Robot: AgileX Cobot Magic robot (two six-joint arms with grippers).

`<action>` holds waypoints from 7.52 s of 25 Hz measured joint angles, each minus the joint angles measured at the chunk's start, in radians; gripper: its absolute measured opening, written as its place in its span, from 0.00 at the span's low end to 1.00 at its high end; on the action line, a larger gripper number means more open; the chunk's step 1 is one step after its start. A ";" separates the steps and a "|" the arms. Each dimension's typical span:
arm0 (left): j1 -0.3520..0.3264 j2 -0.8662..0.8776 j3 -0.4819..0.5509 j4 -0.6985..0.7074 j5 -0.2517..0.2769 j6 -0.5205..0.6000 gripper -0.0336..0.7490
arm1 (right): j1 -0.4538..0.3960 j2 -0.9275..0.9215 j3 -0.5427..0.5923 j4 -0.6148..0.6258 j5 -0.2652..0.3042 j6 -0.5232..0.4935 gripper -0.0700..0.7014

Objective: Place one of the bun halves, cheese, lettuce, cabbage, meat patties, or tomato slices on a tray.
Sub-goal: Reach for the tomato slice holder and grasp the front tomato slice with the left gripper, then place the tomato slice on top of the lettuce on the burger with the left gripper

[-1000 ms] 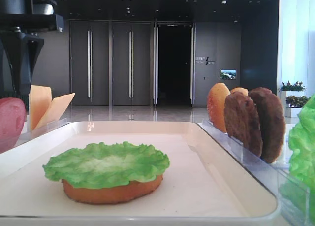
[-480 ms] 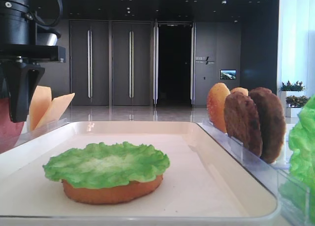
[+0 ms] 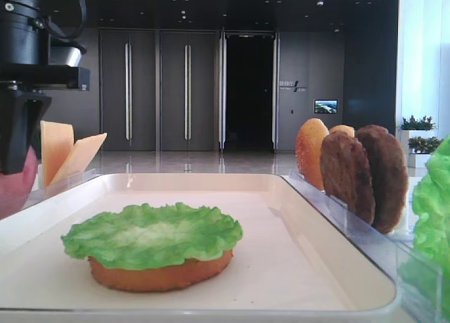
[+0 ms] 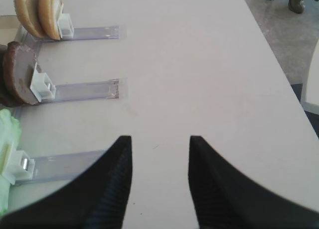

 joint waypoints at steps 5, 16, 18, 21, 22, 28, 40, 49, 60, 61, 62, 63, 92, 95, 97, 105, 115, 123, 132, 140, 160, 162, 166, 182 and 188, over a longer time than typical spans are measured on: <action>0.000 0.000 0.000 0.014 0.013 0.006 0.11 | 0.000 0.000 0.000 0.000 0.000 0.000 0.47; 0.000 -0.043 -0.001 -0.002 0.037 0.030 0.11 | 0.000 0.000 0.000 -0.005 0.000 0.000 0.47; 0.000 -0.088 -0.001 -0.004 0.048 0.031 0.11 | 0.001 0.000 0.000 -0.002 0.000 0.000 0.47; 0.000 -0.162 -0.001 -0.014 0.058 0.032 0.11 | 0.001 0.000 0.000 -0.001 0.000 0.000 0.47; 0.000 -0.188 -0.001 -0.016 0.063 0.032 0.11 | 0.002 0.000 0.000 -0.001 0.000 0.000 0.47; 0.000 -0.271 -0.001 -0.017 0.109 0.023 0.11 | 0.002 0.000 0.000 -0.001 0.000 0.000 0.47; -0.036 -0.274 -0.001 -0.014 0.170 0.023 0.10 | 0.002 0.000 0.000 -0.001 0.000 0.000 0.47; -0.130 -0.343 0.057 -0.021 0.154 -0.005 0.10 | 0.002 0.000 0.000 0.000 0.000 0.000 0.47; -0.132 -0.392 0.156 -0.088 0.026 -0.010 0.10 | 0.002 0.000 0.000 0.000 0.000 0.000 0.47; -0.132 -0.392 0.156 -0.098 0.005 -0.004 0.10 | 0.002 0.000 0.000 0.000 0.000 0.000 0.47; -0.132 -0.392 0.156 -0.116 -0.016 0.011 0.10 | 0.002 0.000 0.000 0.000 0.000 0.000 0.47; -0.132 -0.392 0.156 -0.141 -0.037 0.037 0.10 | 0.002 0.000 0.000 0.000 0.000 0.000 0.47; 0.142 -0.206 0.453 -1.401 -0.045 1.229 0.10 | 0.004 0.000 0.000 0.001 0.000 0.000 0.47; 0.142 -0.182 0.453 -1.371 -0.034 1.231 0.10 | 0.004 0.000 0.000 0.001 0.000 0.000 0.47; 0.142 -0.175 0.453 -1.343 -0.028 1.231 0.10 | 0.004 0.000 0.000 0.001 0.000 0.001 0.47; 0.142 -0.134 0.453 -1.302 -0.023 1.232 0.10 | 0.008 0.000 0.000 -0.003 0.000 0.001 0.47; 0.142 -0.068 0.452 -1.358 -0.023 1.326 0.10 | 0.015 0.000 0.000 0.000 0.000 0.001 0.47; 0.142 -0.020 0.452 -1.408 -0.013 1.386 0.10 | 0.015 0.000 0.000 0.000 0.000 0.001 0.47; 0.070 -0.004 0.452 -1.415 -0.083 1.388 0.10 | 0.015 0.000 0.000 0.000 0.000 0.001 0.47; 0.068 -0.004 0.452 -1.422 -0.086 1.410 0.10 | 0.015 0.000 0.000 0.000 0.000 0.001 0.47; 0.068 -0.004 0.452 -1.468 -0.130 1.448 0.10 | 0.015 0.000 0.000 0.000 0.000 0.001 0.47; 0.068 -0.004 0.452 -1.468 -0.131 1.449 0.10 | 0.015 0.000 0.000 0.000 0.000 0.001 0.47; 0.068 -0.004 0.452 -1.465 -0.132 1.449 0.10 | 0.015 0.000 0.000 0.000 0.000 0.001 0.47; 0.068 -0.004 0.452 -1.418 -0.137 1.404 0.14 | 0.015 0.000 0.000 0.000 0.000 0.001 0.47; 0.068 -0.004 0.452 -1.400 -0.137 1.376 0.29 | 0.015 0.000 0.000 0.000 0.000 0.001 0.47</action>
